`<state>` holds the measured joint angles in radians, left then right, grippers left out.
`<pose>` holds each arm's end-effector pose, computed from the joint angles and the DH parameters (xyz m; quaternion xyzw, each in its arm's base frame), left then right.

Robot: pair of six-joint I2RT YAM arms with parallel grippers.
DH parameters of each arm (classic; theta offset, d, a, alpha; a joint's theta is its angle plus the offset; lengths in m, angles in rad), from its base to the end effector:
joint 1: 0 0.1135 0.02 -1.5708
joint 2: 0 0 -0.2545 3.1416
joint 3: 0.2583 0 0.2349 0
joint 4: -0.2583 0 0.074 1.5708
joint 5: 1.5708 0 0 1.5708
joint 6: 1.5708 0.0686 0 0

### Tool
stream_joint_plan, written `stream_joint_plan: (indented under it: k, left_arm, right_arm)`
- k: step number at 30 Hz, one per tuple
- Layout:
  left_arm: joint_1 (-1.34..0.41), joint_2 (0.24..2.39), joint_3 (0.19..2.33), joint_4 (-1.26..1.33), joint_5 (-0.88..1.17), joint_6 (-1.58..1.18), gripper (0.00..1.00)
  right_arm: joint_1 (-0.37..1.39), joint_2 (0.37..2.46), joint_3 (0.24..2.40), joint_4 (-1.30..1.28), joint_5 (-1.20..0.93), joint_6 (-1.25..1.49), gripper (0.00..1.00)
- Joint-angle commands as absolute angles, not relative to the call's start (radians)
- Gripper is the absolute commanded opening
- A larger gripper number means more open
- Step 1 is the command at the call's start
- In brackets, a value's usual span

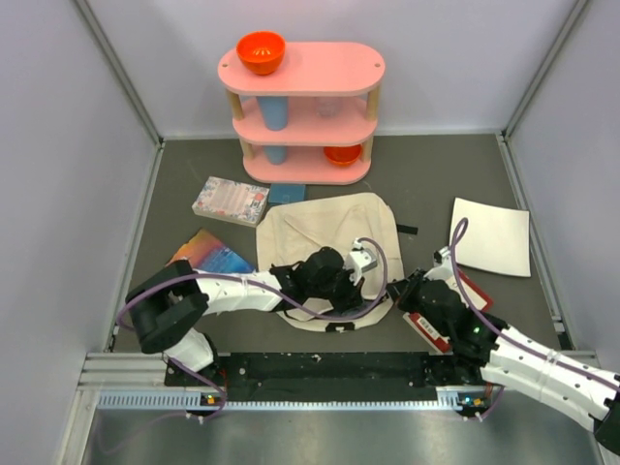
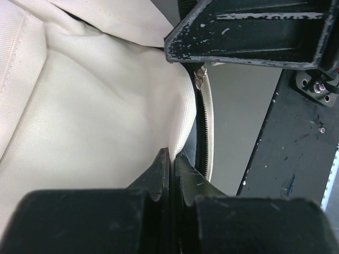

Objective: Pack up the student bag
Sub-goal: Unzip the student bag at the center of the board.

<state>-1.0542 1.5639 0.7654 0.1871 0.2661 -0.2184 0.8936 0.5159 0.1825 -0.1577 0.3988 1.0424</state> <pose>0.1495 -0.2997 0.1667 0.4128 0.7788 -0.3665 0.2980 0.1172 0.1032 0.1567 0.1640 0.8309 0.3187 0.4256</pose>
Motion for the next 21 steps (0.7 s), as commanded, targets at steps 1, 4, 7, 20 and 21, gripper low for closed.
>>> stream_joint_plan:
  k: [1, 4, 7, 20, 21]
  left_arm:
    - [-1.072, 1.562, 0.764, 0.279, 0.278, -0.255, 0.00]
    - [-1.097, 1.531, 0.715, 0.308, 0.256, -0.270, 0.00]
    - [-1.126, 1.490, 0.654, 0.340, 0.218, -0.293, 0.00]
    - [-1.189, 1.321, 0.471, 0.413, 0.019, -0.357, 0.00]
    - [-1.190, 1.309, 0.463, 0.419, 0.011, -0.357, 0.00]
  right_arm:
    - [0.885, 0.531, 0.175, -0.149, 0.466, 1.054, 0.00]
    - [0.865, 0.563, 0.190, -0.147, 0.491, 1.048, 0.00]
    - [0.824, 0.609, 0.195, -0.126, 0.477, 1.036, 0.00]
    - [0.696, 0.718, 0.218, -0.006, 0.388, 0.959, 0.00]
    - [0.693, 0.724, 0.216, 0.024, 0.382, 0.957, 0.00]
